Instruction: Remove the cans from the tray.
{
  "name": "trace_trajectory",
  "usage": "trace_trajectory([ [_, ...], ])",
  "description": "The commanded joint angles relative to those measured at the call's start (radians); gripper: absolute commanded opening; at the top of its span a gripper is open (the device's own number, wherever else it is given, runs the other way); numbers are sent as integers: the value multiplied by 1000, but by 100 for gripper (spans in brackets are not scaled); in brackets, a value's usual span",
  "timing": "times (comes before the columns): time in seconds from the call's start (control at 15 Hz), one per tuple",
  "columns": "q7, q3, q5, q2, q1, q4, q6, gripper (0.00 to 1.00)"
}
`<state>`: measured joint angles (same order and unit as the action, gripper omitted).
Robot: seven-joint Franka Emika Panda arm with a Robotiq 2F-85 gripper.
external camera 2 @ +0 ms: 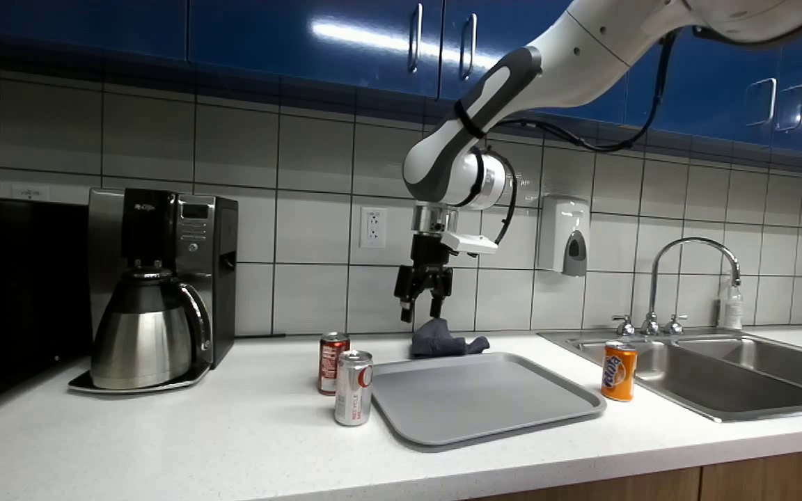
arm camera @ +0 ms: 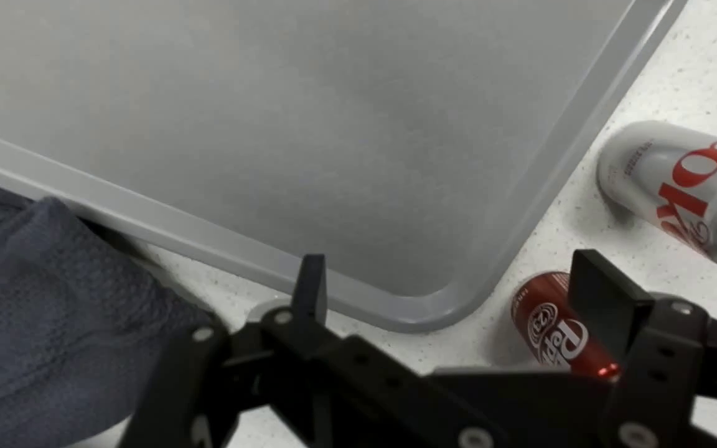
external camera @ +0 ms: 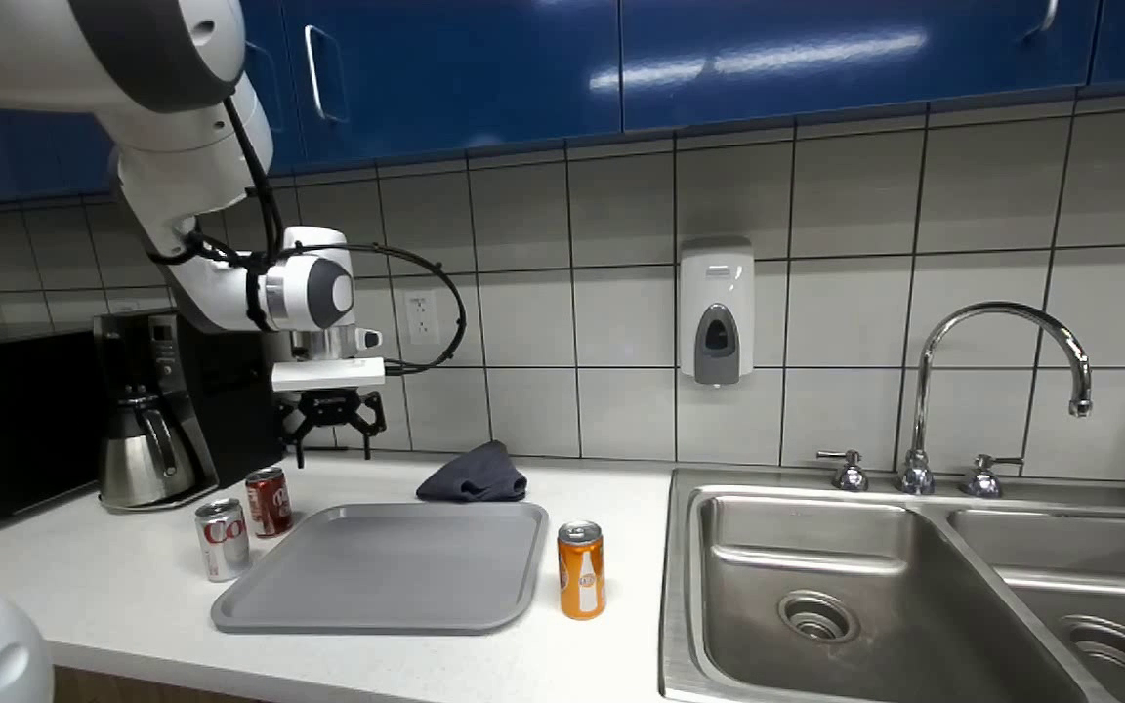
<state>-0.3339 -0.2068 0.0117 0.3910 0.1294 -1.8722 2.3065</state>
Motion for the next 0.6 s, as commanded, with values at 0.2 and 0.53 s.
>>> trace_trajectory([
  [0.2, -92, 9, -114, -184, -98, -274, 101, 100],
  [0.53, -99, 39, -138, -288, -107, -399, 105, 100],
])
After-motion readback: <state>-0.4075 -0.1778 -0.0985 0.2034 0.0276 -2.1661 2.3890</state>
